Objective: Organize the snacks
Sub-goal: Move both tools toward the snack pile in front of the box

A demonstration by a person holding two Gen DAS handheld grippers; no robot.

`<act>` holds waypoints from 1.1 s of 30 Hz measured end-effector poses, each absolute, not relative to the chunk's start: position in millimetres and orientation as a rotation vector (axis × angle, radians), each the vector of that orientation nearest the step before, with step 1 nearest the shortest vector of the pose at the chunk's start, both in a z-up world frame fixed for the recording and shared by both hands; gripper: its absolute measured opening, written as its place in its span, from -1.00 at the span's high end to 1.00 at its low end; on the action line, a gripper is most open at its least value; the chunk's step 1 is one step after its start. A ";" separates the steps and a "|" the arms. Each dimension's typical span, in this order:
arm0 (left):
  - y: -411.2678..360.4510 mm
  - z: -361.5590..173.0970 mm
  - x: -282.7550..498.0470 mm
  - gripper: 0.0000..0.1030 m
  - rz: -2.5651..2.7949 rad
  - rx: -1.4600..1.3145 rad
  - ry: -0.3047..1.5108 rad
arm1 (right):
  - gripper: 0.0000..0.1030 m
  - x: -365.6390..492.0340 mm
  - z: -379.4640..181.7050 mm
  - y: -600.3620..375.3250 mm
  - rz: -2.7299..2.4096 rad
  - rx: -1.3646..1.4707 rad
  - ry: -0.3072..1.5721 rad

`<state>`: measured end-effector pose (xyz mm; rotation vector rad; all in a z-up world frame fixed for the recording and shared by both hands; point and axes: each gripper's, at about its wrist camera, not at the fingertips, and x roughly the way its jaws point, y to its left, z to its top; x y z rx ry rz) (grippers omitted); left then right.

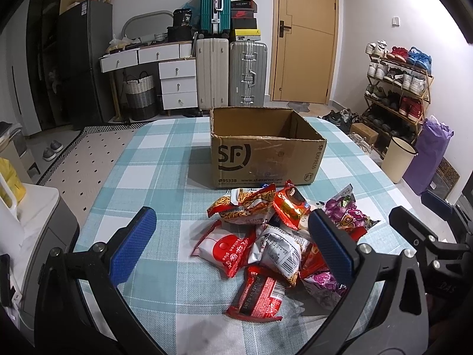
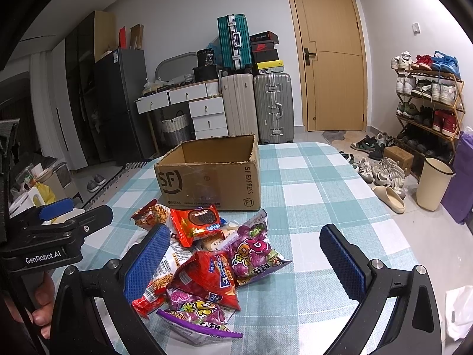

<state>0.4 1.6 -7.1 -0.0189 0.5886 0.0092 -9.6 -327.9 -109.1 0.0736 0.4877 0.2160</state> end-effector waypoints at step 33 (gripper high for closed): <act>7.8 -18.1 7.4 -0.99 -0.001 -0.070 0.620 | -1.00 -3.9 -151.3 -330.1 0.365 0.186 0.657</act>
